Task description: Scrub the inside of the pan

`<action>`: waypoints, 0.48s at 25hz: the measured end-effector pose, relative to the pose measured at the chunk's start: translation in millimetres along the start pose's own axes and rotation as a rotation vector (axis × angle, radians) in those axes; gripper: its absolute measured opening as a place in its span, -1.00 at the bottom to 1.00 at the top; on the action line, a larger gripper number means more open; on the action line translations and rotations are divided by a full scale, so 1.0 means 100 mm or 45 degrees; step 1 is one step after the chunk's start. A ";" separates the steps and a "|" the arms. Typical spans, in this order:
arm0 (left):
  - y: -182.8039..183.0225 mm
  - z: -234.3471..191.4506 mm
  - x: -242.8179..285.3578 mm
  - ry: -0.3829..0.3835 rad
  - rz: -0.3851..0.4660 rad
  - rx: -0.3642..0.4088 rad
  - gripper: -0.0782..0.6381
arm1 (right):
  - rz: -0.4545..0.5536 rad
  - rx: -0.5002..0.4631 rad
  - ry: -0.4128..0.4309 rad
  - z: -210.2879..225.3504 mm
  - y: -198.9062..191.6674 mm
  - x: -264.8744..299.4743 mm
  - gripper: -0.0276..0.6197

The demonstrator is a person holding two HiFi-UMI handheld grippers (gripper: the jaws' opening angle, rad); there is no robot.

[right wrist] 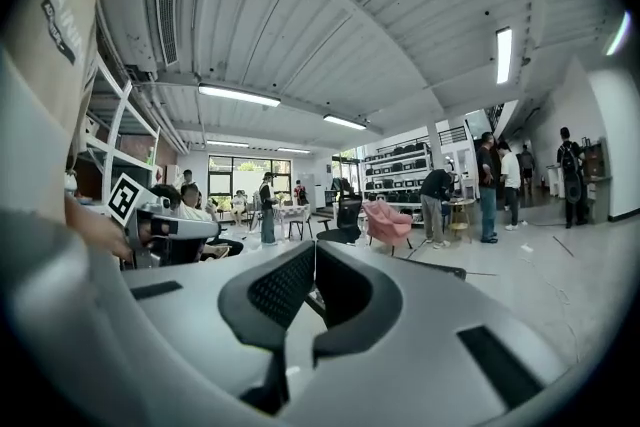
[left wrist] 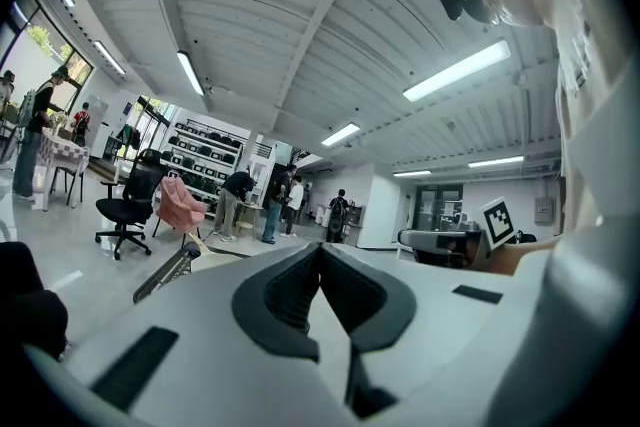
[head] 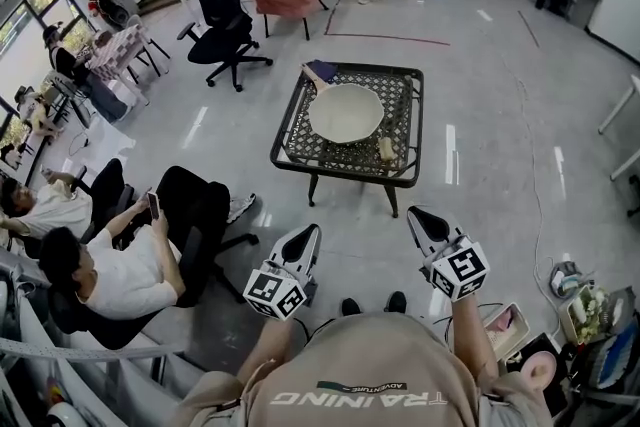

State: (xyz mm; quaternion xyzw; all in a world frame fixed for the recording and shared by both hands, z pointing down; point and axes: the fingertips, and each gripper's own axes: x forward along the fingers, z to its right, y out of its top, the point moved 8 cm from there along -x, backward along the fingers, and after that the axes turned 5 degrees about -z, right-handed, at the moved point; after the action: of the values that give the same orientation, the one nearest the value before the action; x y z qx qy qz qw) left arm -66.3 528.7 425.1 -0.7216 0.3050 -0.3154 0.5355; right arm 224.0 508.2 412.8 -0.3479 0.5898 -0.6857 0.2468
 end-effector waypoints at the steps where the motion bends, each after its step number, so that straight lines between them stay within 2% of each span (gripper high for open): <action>1: 0.01 0.00 -0.01 0.003 0.008 0.004 -0.73 | -0.005 -0.009 -0.001 0.00 0.00 -0.01 -0.86; 7: 0.11 -0.12 0.00 0.011 0.059 0.021 -0.73 | -0.017 -0.071 -0.006 -0.08 0.07 0.10 -0.86; 12: 0.12 -0.27 0.00 -0.019 0.049 0.017 -0.73 | -0.010 -0.042 -0.014 -0.19 0.13 0.23 -0.86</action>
State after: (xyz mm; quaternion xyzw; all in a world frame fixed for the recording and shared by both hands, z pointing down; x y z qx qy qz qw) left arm -89.0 510.2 419.4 -0.7143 0.3129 -0.3016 0.5485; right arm 193.9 500.8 402.7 -0.3581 0.5984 -0.6748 0.2415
